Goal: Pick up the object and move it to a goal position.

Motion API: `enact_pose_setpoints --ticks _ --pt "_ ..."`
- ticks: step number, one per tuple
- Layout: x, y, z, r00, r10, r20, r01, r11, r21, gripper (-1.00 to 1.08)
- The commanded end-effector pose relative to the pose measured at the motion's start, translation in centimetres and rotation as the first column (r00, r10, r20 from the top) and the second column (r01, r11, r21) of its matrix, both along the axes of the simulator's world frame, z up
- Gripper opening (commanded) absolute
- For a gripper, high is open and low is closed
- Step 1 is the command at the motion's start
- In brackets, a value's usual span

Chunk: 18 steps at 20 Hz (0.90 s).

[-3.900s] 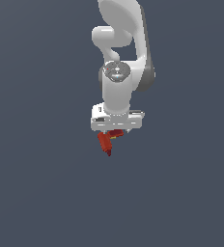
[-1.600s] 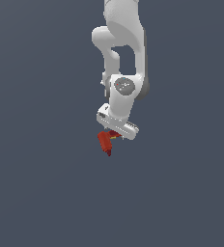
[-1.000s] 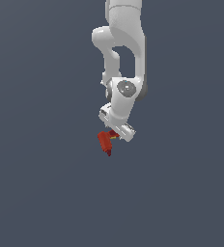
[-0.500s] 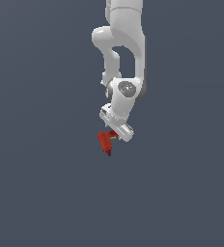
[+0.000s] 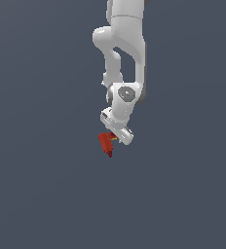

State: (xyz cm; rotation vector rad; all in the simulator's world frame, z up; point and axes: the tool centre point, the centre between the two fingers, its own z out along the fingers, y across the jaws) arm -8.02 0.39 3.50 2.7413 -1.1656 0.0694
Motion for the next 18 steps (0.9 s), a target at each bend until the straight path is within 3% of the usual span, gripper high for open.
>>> enact_pose_setpoints --ticks 1,4,5,18 --pt "-0.05 -0.14 -0.69 1.0 -0.001 0.0 0.001 1.0 0.0 1.08" --pt "-0.08 -0.17 -0.97 1.0 -0.001 0.0 0.001 1.0 0.0 1.08" --pt "-0.08 -0.17 -0.97 1.0 -0.001 0.0 0.001 1.0 0.0 -1.0" --pt "-0.06 -0.14 -0.68 1.0 -0.001 0.002 0.001 1.0 0.001 -1.0"
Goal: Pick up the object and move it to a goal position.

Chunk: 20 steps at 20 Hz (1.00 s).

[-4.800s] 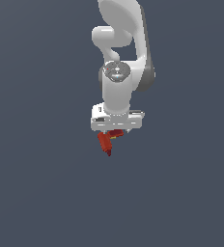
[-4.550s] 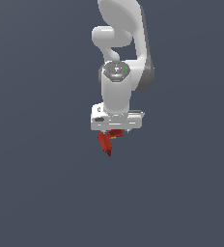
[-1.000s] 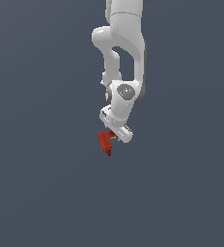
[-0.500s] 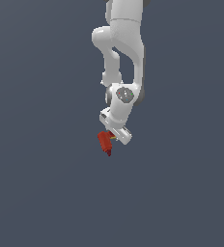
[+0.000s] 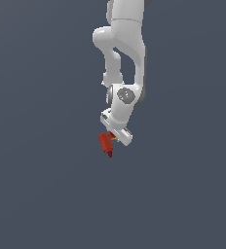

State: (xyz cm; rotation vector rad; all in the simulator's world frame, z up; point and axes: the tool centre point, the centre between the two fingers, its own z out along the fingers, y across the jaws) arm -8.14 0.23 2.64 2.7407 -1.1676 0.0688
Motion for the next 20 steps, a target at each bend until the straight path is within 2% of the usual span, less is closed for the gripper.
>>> enact_pose_setpoints --ticks 1,10,20 --pt "0.0 0.0 0.3 1.0 0.0 0.002 0.0 1.0 0.0 -1.0" --pt "-0.3 -0.3 4.0 1.0 0.0 0.001 0.0 1.0 0.002 -1.0" --pt "-1.1 -1.1 12.6 1.0 -0.001 0.001 0.001 1.0 0.002 -1.0"
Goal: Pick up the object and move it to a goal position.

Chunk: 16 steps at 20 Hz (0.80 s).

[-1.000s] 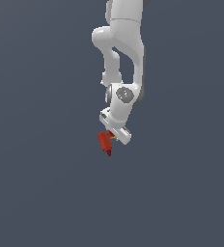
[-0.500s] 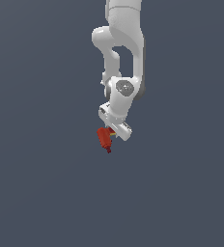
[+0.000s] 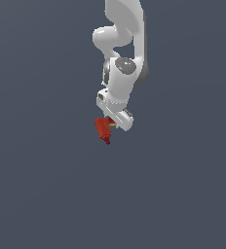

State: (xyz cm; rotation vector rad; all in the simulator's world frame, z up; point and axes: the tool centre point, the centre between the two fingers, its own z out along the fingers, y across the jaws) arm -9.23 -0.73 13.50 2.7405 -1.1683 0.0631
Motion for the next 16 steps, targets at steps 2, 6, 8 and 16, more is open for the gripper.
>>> enact_pose_setpoints --ticks 2,6,8,16 --pt "-0.2 -0.4 3.8 1.0 -0.001 0.004 0.001 1.0 0.0 -1.0" --pt "-0.5 -0.8 8.1 1.0 -0.001 0.004 0.001 1.0 0.0 -1.0" --pt "-0.7 -1.0 10.1 1.0 -0.002 0.004 0.002 1.0 -0.001 -1.0" --pt "-1.3 -1.7 18.2 1.0 -0.002 0.004 0.002 1.0 -0.002 -1.0"
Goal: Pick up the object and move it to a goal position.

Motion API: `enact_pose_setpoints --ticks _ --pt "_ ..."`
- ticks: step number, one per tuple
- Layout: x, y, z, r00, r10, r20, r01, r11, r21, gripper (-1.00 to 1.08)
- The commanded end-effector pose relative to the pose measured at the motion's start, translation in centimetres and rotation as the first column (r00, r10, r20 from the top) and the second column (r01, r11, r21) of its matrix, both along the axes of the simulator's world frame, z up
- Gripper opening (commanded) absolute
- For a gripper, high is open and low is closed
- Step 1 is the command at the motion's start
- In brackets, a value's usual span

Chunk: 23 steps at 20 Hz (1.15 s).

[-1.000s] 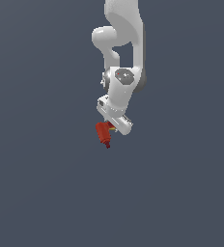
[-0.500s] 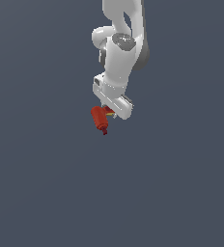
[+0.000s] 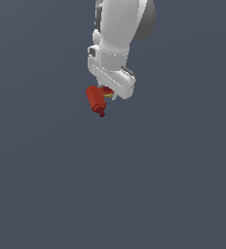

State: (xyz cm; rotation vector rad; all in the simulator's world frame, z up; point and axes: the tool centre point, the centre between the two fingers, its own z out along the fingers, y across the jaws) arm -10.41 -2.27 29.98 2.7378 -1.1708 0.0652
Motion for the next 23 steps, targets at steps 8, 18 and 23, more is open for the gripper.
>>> enact_pose_setpoints --ticks 8,18,23 --pt "-0.4 -0.6 8.5 1.0 0.001 0.003 -0.001 1.0 0.001 -1.0" --pt "-0.3 -0.8 12.4 1.0 0.003 0.003 -0.003 1.0 0.001 -1.0" --pt "-0.2 -0.8 12.5 1.0 0.003 0.003 -0.003 1.0 0.0 -1.0"
